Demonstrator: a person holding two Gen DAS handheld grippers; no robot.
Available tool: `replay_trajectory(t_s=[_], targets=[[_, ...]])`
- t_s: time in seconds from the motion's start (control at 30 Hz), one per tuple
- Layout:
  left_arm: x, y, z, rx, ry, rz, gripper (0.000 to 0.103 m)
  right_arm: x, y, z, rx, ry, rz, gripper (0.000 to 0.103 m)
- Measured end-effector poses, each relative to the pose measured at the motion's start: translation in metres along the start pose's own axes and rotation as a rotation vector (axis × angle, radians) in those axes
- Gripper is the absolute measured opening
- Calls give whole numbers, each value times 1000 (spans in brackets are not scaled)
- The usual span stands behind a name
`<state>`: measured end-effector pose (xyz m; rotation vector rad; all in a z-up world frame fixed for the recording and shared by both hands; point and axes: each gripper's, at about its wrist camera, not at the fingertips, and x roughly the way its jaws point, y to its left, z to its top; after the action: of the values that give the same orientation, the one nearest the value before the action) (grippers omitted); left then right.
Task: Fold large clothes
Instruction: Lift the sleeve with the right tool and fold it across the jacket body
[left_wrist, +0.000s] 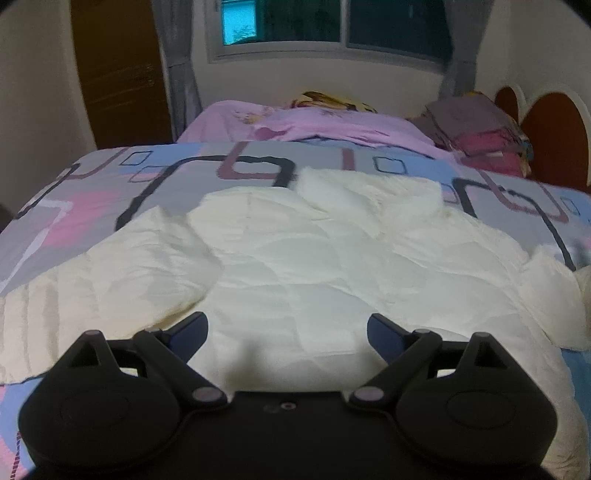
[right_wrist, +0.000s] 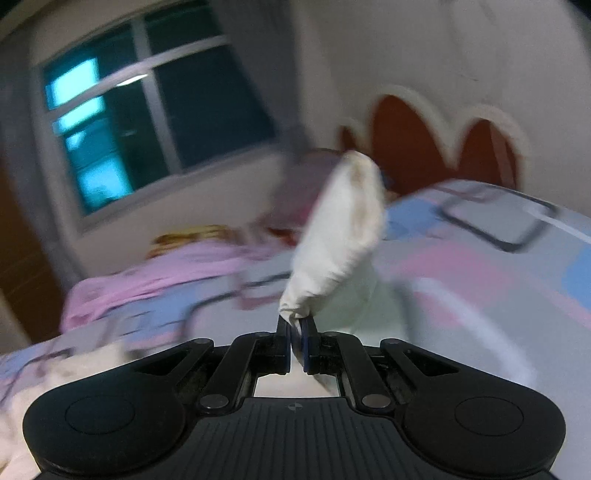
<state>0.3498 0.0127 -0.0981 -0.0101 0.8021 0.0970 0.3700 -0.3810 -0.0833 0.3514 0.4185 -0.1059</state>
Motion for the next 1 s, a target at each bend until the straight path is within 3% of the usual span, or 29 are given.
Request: replay_trajectory(t_s=[0.27, 0.47, 0.57, 0.6, 0.63, 0.7, 0.73, 0.9, 1.0], targets=[[-12, 59, -2, -64, -28, 22, 93, 33, 147, -61, -107, 166, 263, 5], [-2, 90, -2, -100, -4, 15, 93, 63, 204, -124, -157, 342, 332, 5], [4, 94, 0, -119, 7, -19, 93, 69, 218, -140, -195, 392, 322, 6], [6, 94, 1, -126, 10, -36, 93, 72, 218, -142, -208, 402, 316, 9], [9, 93, 3, -130, 14, -59, 93, 75, 216, -142, -212, 409, 317, 19], [15, 87, 8, -130, 26, -94, 93, 69, 211, -138, -199, 390, 316, 63], [18, 83, 10, -127, 26, -120, 93, 60, 204, -133, -191, 364, 308, 70], [50, 54, 23, -126, 76, -243, 93, 38, 174, -115, -172, 297, 231, 71], [79, 33, 24, -107, 128, -293, 87, 26, 144, -107, -180, 272, 150, 71]])
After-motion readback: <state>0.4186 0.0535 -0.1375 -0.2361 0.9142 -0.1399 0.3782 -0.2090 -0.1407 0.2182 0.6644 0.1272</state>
